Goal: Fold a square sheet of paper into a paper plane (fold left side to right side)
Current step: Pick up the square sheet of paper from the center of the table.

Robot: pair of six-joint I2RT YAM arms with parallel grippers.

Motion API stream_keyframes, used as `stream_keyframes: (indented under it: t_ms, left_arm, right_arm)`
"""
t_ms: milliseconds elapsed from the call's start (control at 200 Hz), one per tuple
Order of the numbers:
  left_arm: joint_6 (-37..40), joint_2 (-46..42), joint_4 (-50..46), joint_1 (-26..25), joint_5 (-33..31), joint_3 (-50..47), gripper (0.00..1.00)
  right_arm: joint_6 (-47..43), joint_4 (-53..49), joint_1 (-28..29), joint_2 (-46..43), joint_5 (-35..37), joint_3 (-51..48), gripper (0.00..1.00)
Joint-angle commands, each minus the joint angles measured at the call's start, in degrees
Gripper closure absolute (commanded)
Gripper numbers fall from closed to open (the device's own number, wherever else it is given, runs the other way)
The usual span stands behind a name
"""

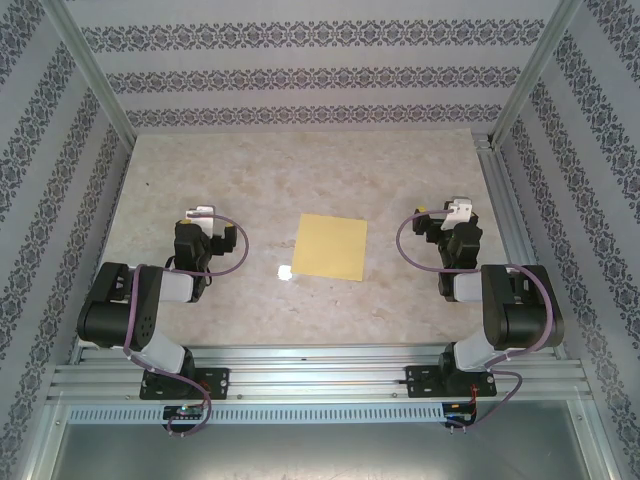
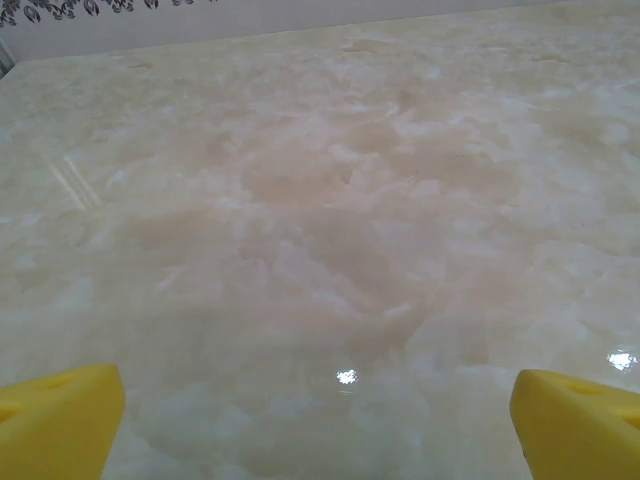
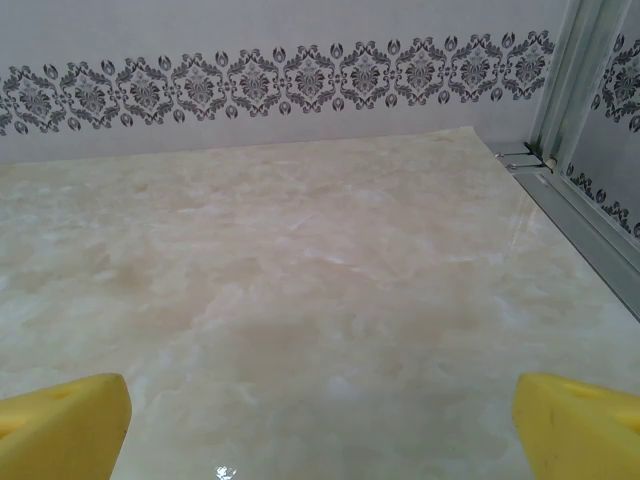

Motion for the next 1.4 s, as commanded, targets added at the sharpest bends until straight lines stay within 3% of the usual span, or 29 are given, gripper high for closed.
stream_keyframes:
  t_ms: [0, 545, 704, 779, 909, 1039, 1139, 1274, 1394]
  left_arm:
    - [0.4, -0.19, 2.89, 0.67, 0.89, 1.05, 0.0]
    - [0.39, -0.3, 2.97, 0.67, 0.74, 1.0, 0.0]
    - [0.37, -9.61, -16.12, 0.67, 1.1, 7.76, 0.0]
    - [-2.15, -15.3, -19.53, 0.67, 1.14, 8.25, 0.0]
    - [-9.06, -24.63, -30.56, 0.49, 3.73, 10.17, 0.0]
    - [-16.65, -29.92, -44.98, 0.1, 8.34, 13.0, 0.0]
    - [-20.63, -30.44, -52.62, -0.6, 16.11, 14.43, 0.0]
    - [-25.5, -27.01, -57.61, -2.62, 27.98, 15.92, 0.0]
    - [-26.63, -22.92, -60.51, -6.18, 31.15, 17.66, 0.0]
  right_arm:
    - [0.13, 1.32, -0.51, 0.1, -0.81, 0.41, 0.02]
    - [0.84, 2.29, -0.77, -0.03, 0.47, -0.2, 0.02]
    - [1.84, 2.81, -1.2, -6.58, 2.92, -4.12, 0.02]
    - [2.68, -8.27, -0.53, -16.11, 4.71, -3.19, 0.02]
    - [7.61, -37.75, 0.56, -32.24, 5.14, 3.85, 0.02]
    - [15.63, -58.01, 2.71, -40.74, 2.66, 9.32, 0.02]
    - [20.17, -68.12, 5.58, -41.44, -1.29, 13.14, 0.03]
    - [25.61, -77.77, 11.53, -35.89, -6.16, 17.73, 0.14]
    - [26.61, -80.12, 18.13, -27.64, -6.68, 21.28, 0.19]
